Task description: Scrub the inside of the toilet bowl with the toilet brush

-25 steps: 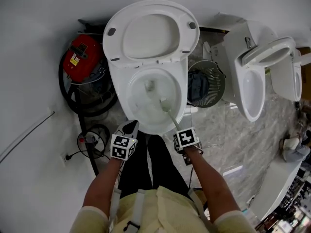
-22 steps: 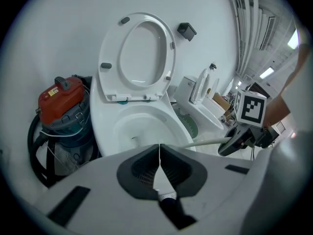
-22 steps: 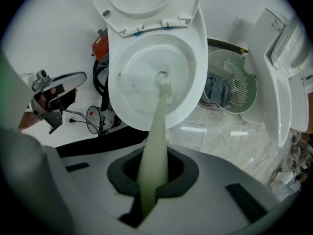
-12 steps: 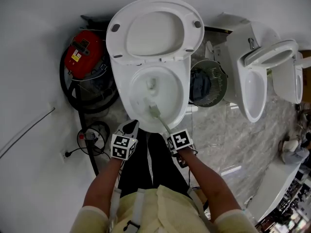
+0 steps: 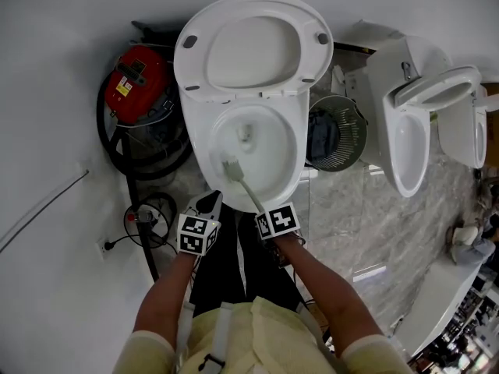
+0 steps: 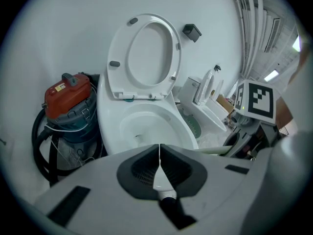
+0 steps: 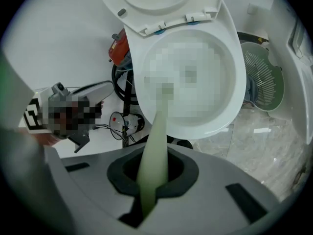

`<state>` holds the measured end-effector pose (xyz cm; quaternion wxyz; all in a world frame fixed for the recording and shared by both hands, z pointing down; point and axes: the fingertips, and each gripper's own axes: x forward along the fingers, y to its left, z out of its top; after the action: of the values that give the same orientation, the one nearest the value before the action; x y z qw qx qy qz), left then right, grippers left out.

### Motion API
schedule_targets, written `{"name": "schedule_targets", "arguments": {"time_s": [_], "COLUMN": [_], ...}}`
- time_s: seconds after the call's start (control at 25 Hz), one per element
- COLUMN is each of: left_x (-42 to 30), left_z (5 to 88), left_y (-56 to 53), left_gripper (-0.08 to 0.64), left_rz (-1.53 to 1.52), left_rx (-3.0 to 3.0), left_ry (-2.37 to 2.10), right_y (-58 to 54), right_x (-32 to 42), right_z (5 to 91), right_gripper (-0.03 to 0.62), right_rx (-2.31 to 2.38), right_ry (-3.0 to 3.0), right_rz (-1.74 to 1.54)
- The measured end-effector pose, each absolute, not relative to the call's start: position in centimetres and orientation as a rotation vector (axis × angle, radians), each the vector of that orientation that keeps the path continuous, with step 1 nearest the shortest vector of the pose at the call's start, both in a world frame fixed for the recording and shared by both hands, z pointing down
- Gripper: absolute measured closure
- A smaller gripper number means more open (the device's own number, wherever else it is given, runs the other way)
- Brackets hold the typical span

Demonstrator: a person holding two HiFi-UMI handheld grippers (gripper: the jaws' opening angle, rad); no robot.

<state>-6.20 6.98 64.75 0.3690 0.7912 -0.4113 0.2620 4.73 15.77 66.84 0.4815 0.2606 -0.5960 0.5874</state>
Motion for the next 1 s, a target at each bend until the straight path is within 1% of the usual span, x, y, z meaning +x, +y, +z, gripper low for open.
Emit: {"name": "schedule_targets", "arguments": {"time_s": [0.36, 0.8, 1.0], "left_x": [-6.9, -8.2, -7.9], "left_z": [64.1, 64.0, 63.8], "left_y": [5.6, 4.7, 4.4], "left_gripper": [0.548, 0.548, 0.548], "left_rz": [0.647, 0.641, 0.636], "left_rx": [2.042, 2.035, 2.036], "left_ry": [-1.083, -1.108, -1.104], "right_y": [13.3, 9.7, 8.1], "right_x": [1.9, 0.4, 0.7], "right_z": [66.1, 65.9, 66.4], "right_gripper": [0.568, 0.568, 0.568], "right_rx": [0.686, 0.738, 0.763], "right_ry": [-1.493, -1.542, -1.557], "right_rz": [1.535, 1.536, 1.486]}}
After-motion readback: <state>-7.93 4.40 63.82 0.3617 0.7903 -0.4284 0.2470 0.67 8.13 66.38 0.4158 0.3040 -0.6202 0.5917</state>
